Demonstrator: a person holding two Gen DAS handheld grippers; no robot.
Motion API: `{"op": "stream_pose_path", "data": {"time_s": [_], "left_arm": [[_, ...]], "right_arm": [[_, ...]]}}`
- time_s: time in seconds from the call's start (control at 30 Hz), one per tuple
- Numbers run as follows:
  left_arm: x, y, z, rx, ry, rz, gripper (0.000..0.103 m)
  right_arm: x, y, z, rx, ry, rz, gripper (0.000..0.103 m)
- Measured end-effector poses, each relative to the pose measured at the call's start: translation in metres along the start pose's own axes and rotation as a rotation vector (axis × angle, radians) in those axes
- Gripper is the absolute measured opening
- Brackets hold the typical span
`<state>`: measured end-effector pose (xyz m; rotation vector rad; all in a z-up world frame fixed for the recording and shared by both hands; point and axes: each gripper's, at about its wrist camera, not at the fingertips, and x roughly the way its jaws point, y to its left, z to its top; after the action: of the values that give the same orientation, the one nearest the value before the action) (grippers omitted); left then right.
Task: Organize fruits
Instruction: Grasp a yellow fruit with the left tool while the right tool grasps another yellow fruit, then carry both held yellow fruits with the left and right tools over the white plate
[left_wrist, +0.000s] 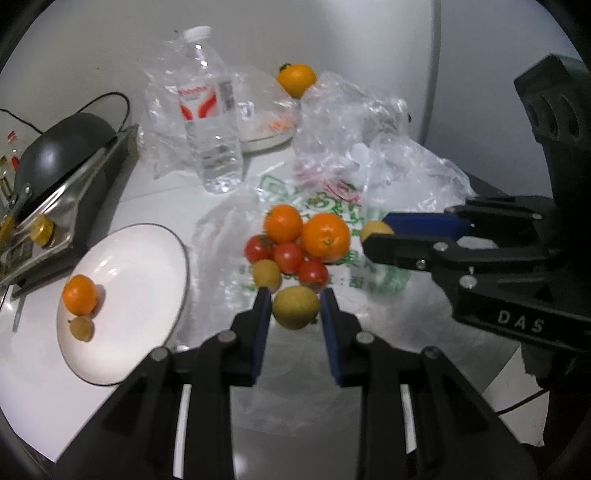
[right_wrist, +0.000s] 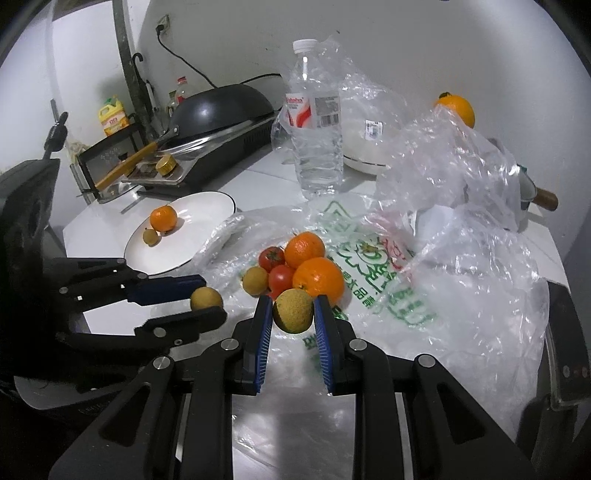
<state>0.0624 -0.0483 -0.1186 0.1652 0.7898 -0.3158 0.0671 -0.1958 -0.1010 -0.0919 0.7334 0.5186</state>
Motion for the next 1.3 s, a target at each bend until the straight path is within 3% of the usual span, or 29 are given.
{"op": "stream_pose_path", "data": {"time_s": [0.53, 1.3], "left_arm": [[-0.031, 0.043, -0.009, -0.057, -0.069, 0.026, 0.028], [-0.044, 0.103, -0.024, -0.137, -0.099, 0.105, 0.028]], "right_arm": [[0.003, 0.042, 0.022, -0.056, 0.000, -0.030, 0.025], [0.026, 0.085, 0.046, -0.118, 0.018, -0.015, 0.025]]}}
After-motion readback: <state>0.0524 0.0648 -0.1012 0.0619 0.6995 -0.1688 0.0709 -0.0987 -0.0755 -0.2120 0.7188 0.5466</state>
